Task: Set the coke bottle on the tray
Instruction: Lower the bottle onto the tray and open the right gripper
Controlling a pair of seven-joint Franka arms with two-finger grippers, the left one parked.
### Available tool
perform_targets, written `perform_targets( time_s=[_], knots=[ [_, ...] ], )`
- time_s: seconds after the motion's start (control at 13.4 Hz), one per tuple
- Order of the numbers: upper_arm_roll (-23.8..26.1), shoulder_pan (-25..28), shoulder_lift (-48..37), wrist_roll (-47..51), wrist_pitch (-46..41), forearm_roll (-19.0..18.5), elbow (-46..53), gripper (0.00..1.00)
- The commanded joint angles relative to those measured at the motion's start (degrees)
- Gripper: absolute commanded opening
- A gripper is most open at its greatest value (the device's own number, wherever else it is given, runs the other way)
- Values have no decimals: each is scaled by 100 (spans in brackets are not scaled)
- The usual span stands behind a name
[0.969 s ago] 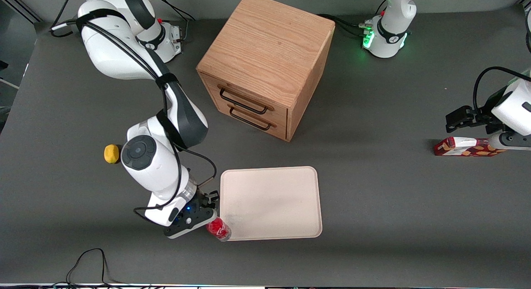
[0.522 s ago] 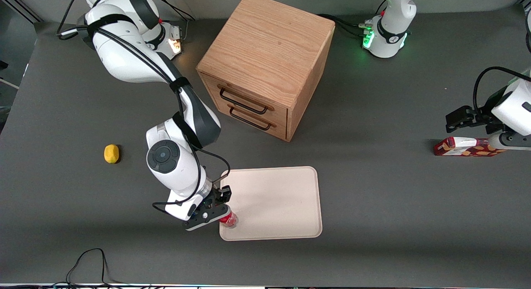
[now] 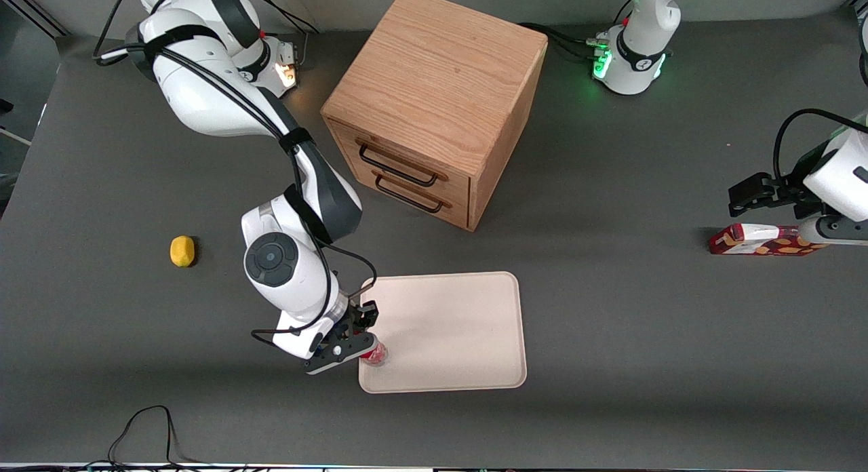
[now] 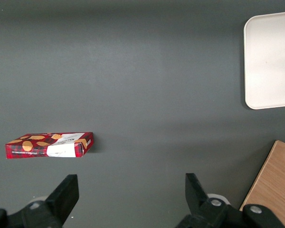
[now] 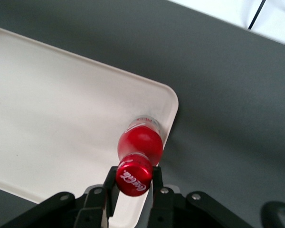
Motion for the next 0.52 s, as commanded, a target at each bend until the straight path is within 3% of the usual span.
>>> perform_targets(
  time_s=[0.0,0.07,0.15,0.45],
  knots=[
    [25,18,68,193,18,-120,-19,11],
    [16,18,77,176,88,-120,-10,36],
    [16,18,85,176,228,-120,-10,97],
    [-2,1,-2,176,176,-120,8,100]
  ],
)
